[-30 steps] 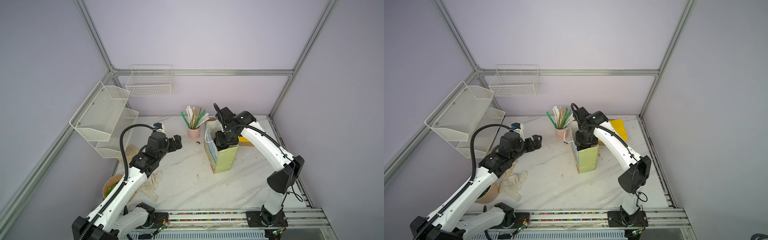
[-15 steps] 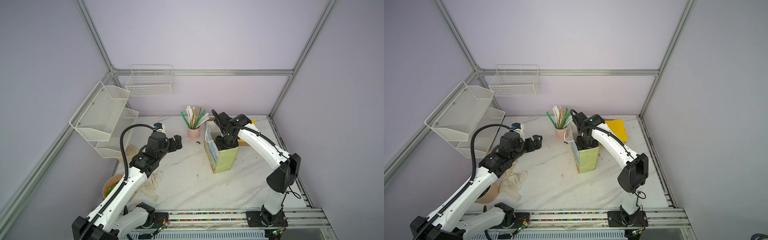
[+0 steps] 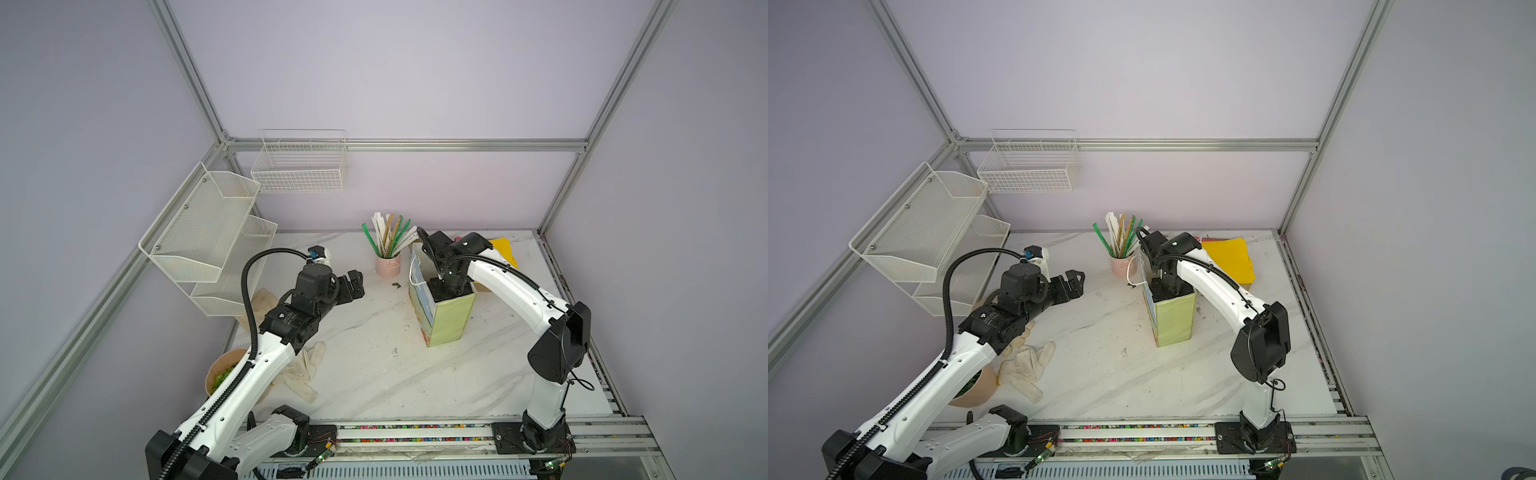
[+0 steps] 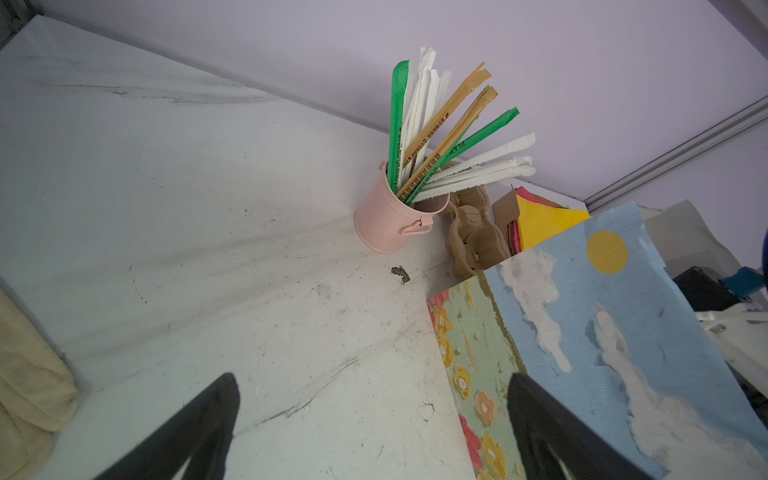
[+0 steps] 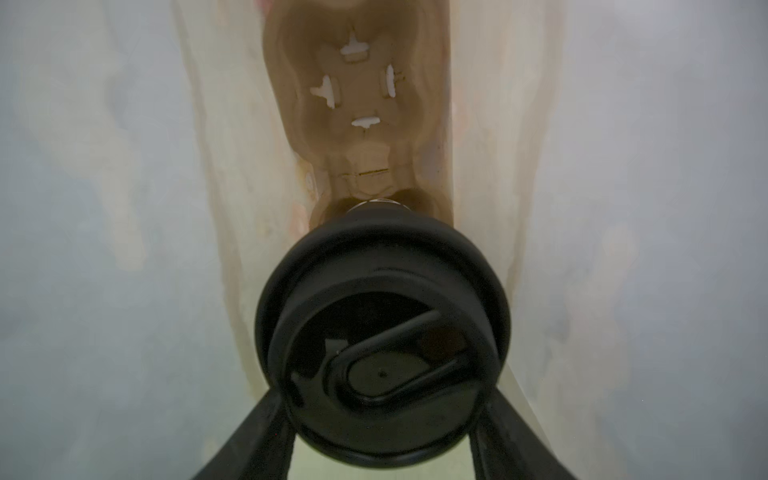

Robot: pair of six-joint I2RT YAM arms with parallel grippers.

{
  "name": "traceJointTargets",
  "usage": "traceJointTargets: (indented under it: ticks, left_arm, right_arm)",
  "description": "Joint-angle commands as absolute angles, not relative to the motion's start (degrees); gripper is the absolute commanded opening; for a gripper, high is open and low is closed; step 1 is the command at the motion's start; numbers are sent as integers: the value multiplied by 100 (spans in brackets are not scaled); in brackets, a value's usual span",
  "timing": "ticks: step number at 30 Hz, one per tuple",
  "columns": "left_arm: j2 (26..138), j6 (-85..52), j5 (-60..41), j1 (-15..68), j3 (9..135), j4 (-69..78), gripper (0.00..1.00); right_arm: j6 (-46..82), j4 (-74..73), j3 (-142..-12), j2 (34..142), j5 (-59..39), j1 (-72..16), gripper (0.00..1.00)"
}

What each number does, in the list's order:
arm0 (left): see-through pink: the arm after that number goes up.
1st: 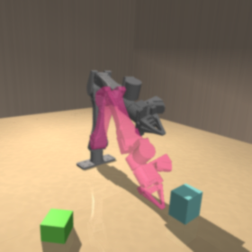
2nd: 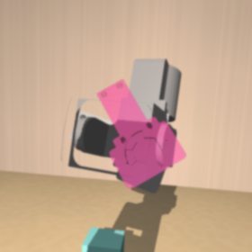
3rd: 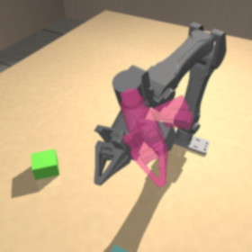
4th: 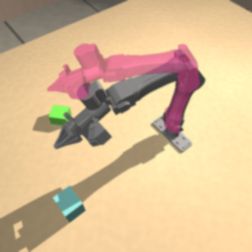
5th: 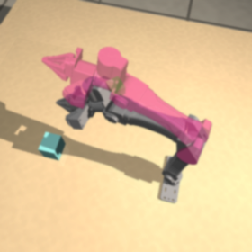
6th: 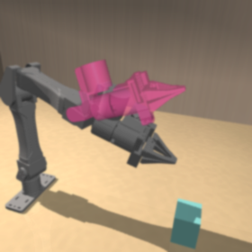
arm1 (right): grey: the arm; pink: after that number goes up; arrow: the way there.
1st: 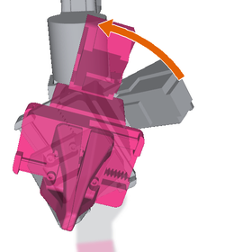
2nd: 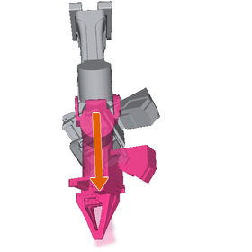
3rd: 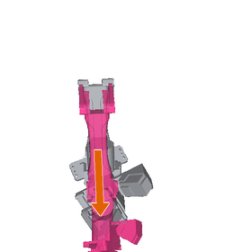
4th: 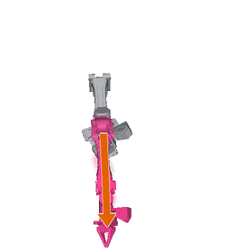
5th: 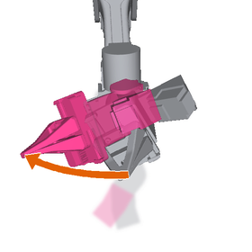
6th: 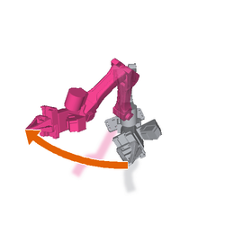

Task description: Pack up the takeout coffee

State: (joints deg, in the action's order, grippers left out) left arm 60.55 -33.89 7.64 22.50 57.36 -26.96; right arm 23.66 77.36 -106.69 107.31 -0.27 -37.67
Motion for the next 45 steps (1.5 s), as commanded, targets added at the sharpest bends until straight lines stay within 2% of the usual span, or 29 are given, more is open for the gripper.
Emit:
traceJointTargets:
  ticks: [1, 45]
  left_arm:
    - [6036, -3440, 699, 2196, 5858, -2617, 100]
    - [6047, -3410, 611, 2169, 5889, -2652, 100]
  right_arm:
    - [2338, 7919, -10641, 10788, 48, -3797, 62]
    - [2399, 7876, -10231, 11346, 291, -3745, 63]
